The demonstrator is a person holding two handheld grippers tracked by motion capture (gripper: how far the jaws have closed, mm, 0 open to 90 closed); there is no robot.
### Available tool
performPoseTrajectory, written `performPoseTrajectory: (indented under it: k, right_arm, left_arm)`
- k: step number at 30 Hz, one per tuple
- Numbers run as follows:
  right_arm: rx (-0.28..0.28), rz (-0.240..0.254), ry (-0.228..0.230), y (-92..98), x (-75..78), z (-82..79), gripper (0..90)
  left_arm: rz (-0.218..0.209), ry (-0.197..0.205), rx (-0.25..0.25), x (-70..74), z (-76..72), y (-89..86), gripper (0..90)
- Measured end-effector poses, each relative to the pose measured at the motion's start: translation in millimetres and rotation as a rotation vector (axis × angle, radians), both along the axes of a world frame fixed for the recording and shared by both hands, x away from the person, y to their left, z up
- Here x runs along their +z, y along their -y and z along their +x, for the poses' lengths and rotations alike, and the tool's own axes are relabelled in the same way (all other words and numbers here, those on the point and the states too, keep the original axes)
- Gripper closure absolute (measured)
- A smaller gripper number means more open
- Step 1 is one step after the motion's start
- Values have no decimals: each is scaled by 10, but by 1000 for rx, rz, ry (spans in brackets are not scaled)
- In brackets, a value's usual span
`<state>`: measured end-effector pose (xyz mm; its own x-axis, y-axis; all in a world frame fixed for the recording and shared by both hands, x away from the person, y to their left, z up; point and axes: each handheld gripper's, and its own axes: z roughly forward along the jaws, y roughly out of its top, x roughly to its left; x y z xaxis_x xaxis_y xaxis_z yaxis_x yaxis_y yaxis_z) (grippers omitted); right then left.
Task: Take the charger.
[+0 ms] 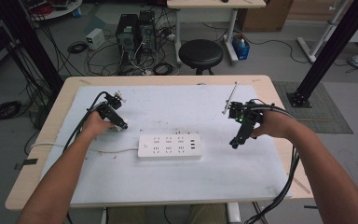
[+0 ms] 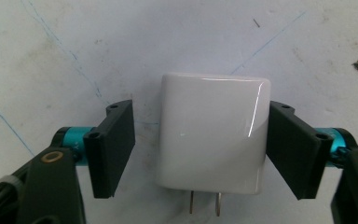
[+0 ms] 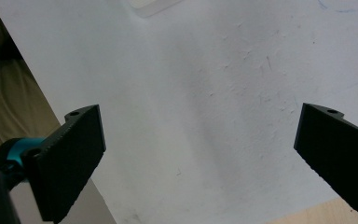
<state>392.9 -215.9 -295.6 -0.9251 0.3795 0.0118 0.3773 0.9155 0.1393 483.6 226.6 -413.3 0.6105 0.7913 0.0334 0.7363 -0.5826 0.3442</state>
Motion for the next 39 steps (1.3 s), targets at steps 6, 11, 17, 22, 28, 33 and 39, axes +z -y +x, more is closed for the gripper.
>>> performPoseTrajectory:
  k: [6, 11, 17, 22, 28, 33, 39]
  right_arm:
    - [10, 3, 1, -3, -8, 9, 12]
    - [-1, 2, 2, 11, -12, 11, 12]
    - [-17, 6, -2, 33, -29, 2, 12]
    - [-20, 11, 3, 33, -37, -5, 12]
    - [-17, 12, 18, 29, -40, -28, 12]
    - [-18, 24, 31, 23, -38, -59, 12]
    - [-17, 28, 50, 25, -11, -106, 12]
  left_arm:
    - [4, -2, -37, -8, -15, 27, 420]
    - [0, 0, -44, 0, -20, 0, 424]
    - [-33, 25, -59, 140, -77, -78, 424]
    - [-47, 39, -84, 290, -181, -122, 424]
    - [-70, 61, -155, 497, -362, -129, 423]
    - [-76, 72, -197, 628, -489, -140, 424]
    - [-110, 95, -290, 882, -663, -91, 424]
